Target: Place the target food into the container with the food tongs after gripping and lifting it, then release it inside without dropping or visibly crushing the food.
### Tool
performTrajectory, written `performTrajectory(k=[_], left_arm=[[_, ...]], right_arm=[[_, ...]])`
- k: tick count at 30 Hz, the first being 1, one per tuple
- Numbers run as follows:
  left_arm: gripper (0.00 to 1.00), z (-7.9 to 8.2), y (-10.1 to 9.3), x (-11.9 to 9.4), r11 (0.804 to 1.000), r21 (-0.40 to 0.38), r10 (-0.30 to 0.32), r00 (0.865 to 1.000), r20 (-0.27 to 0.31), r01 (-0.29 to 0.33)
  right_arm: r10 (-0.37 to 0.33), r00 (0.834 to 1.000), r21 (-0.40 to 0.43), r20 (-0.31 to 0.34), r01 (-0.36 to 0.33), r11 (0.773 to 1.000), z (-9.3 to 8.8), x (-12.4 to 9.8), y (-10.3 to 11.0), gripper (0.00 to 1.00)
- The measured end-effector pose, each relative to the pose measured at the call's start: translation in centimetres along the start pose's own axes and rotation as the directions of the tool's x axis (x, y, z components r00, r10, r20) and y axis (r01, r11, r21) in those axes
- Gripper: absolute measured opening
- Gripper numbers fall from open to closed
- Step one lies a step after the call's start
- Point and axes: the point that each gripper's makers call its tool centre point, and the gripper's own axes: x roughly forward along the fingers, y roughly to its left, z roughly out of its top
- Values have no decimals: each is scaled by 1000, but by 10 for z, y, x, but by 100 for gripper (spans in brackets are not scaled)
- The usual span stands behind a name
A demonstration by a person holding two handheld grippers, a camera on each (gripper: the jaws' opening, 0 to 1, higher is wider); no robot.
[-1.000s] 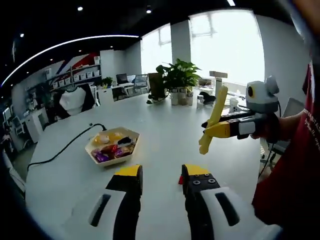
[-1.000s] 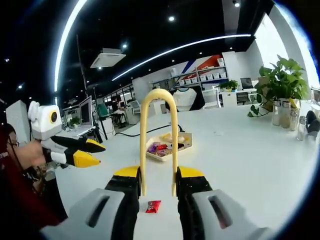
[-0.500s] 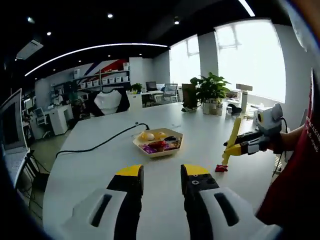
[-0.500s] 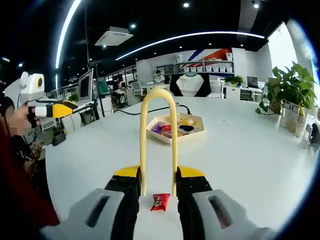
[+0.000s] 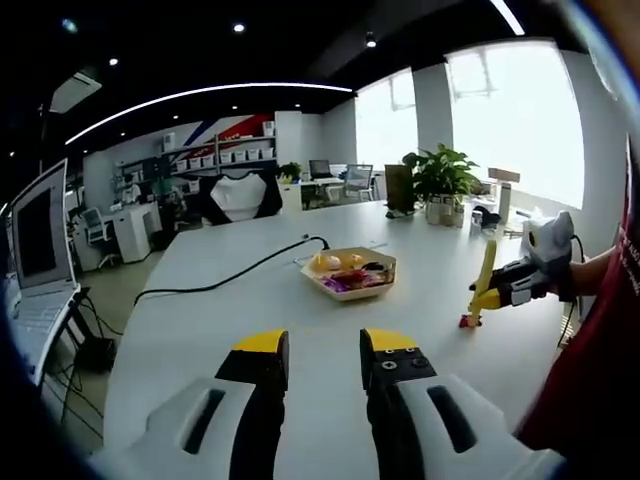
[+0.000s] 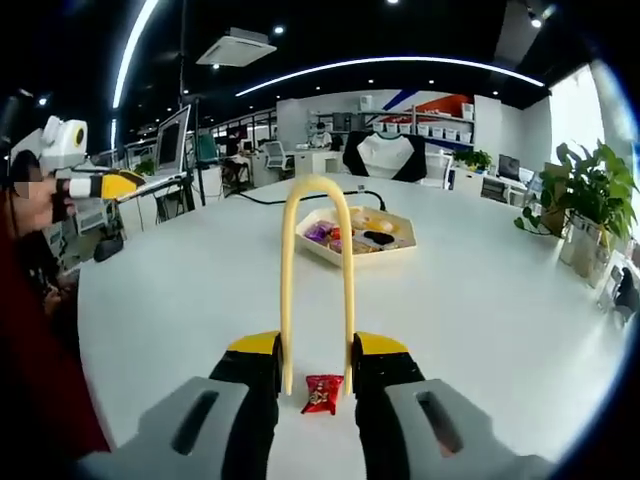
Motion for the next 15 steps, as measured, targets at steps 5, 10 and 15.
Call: performTrajectory(k=[5,10,15], left_arm=[[30,-1,2,-1,1000,9,-2,1000,-5,2],[30,-4,-2,-2,999,34,-11,1000,-16,11],[30,-6,-4,-2,999,33,-16,1000,-22,17]], right_arm=[[-17,1000,-22,-14,17,1000,-10,1,1,23],[-15,1000,1,-24,15,1000,-10,1,2,18],[-25,999,30,-44,26,999,-9,1,-3,16]])
